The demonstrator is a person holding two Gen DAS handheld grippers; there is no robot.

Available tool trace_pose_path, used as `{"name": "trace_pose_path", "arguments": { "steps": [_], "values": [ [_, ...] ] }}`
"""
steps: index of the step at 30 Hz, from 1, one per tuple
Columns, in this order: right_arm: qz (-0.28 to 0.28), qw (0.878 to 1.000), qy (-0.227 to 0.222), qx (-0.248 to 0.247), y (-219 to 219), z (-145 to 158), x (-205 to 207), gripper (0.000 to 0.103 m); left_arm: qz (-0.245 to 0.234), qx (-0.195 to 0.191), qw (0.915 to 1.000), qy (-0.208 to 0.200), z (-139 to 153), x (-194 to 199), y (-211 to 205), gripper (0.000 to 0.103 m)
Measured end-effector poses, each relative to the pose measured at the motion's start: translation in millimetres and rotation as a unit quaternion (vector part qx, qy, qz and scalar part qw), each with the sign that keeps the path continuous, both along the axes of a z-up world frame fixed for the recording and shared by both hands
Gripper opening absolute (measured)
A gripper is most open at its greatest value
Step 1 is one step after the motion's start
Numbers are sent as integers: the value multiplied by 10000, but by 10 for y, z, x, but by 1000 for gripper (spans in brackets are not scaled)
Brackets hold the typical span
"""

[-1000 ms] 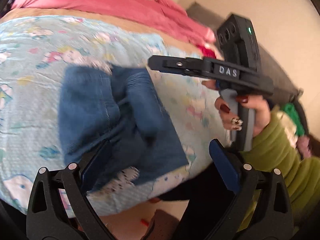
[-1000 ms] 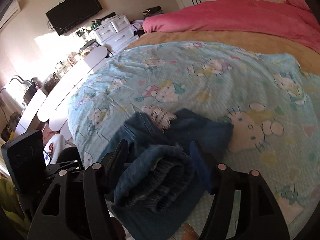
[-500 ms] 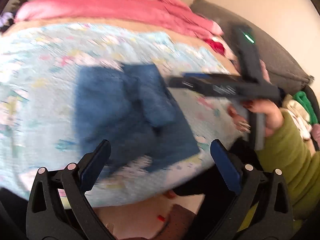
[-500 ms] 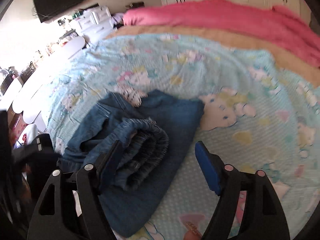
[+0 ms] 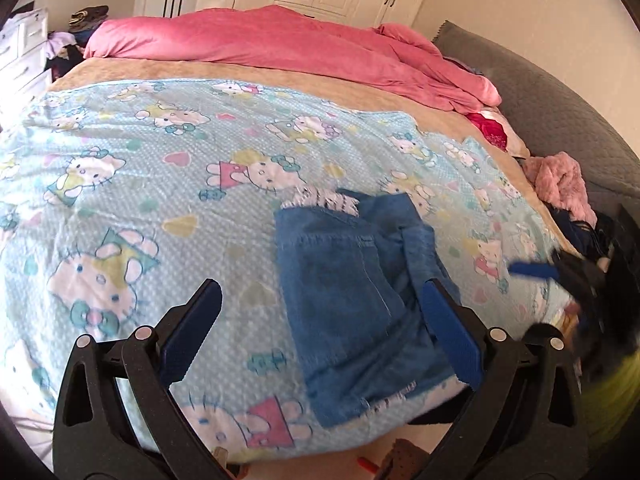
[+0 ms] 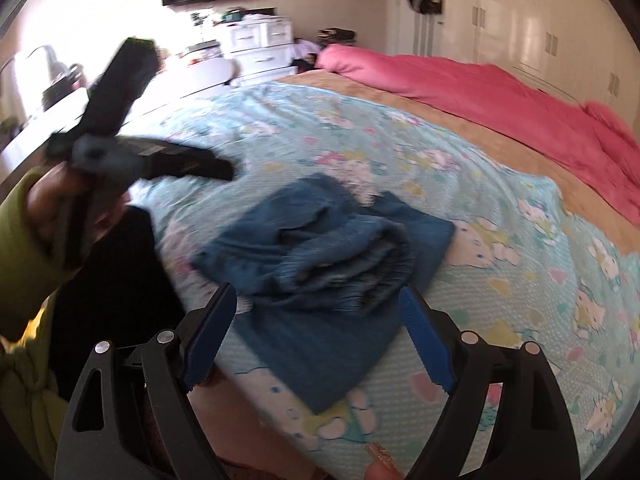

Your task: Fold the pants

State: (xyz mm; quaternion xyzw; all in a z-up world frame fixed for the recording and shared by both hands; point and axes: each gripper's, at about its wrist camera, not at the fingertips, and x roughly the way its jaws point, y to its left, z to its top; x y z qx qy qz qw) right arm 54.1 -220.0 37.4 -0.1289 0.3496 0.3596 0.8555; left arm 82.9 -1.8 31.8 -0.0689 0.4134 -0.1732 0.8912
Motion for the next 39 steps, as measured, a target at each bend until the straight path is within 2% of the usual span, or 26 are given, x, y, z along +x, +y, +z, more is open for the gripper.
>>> {"name": "trace_pose_path", "arguments": {
  "steps": [2, 5, 7, 9, 13, 14, 18, 19, 20, 21, 22, 24, 26, 28, 29, 32, 34, 36, 39],
  "values": [
    [266, 9996, -37, -112, 138, -25, -78, 82, -37, -47, 10000, 62, -27, 89, -7, 92],
    [667, 9972, -48, -322, 357, -89, -164, 81, -175, 1, 9997, 176, -73, 195, -68, 65],
    [913, 9947, -114, -465, 513, -132, -212, 80, -308, -99, 9990, 296, -128, 277, -116, 46],
    [1172, 9906, -257, -652, 677, -187, -239, 74, -413, -174, 9978, 482, -216, 382, -174, 38],
    [1421, 9846, -365, -954, 920, -314, -202, 52, -470, 4, 9964, 703, -394, 537, -269, 38],
    [1454, 9834, -405, -1010, 974, -333, -178, 49, -495, 45, 9959, 751, -432, 566, -287, 38],
    [1512, 9780, -537, -1334, 1157, -492, -43, 50, -533, 118, 9944, 901, -549, 684, -314, 38],
    [1553, 9783, -449, -1295, 1177, -538, 3, 43, -524, 129, 9944, 910, -564, 707, -318, 38],
    [1607, 9793, -317, -1186, 1180, -548, 31, 19, -521, 145, 9944, 907, -576, 723, -322, 38],
    [1701, 9809, -29, -947, 1152, -518, 48, 11, -517, 149, 9943, 916, -595, 743, -328, 38],
    [1763, 9804, 71, -877, 1124, -481, 21, 10, -518, 137, 9944, 911, -598, 750, -328, 39],
    [2001, 9750, -52, -961, 1058, -397, -143, 3, -527, 136, 9945, 891, -600, 759, -332, 40],
    [2181, 9719, 10, -883, 962, -388, -313, 3, -540, 114, 9947, 872, -607, 764, -328, 41],
    [1943, 9730, -13, -1249, 952, -554, -325, 3, -534, 96, 9949, 847, -607, 770, -333, 42],
    [1834, 9748, 56, -1267, 931, -618, -300, 3, -539, 86, 9950, 831, -608, 764, -329, 42],
    [1654, 9813, 299, -934, 865, -595, -268, 8, -536, 75, 9951, 823, -607, 760, -333, 42],
    [1636, 9830, 169, -815, 837, -452, -342, 16, -540, 74, 9949, 845, -597, 761, -328, 43],
    [1659, 9840, -51, -642, 774, -280, -491, 17, -583, 137, 9945, 855, -582, 763, -340, 44],
    [1847, 9791, -560, -639, 861, -68, -603, 18, -675, 241, 9934, 900, -576, 778, -367, 48]
  ]
}}
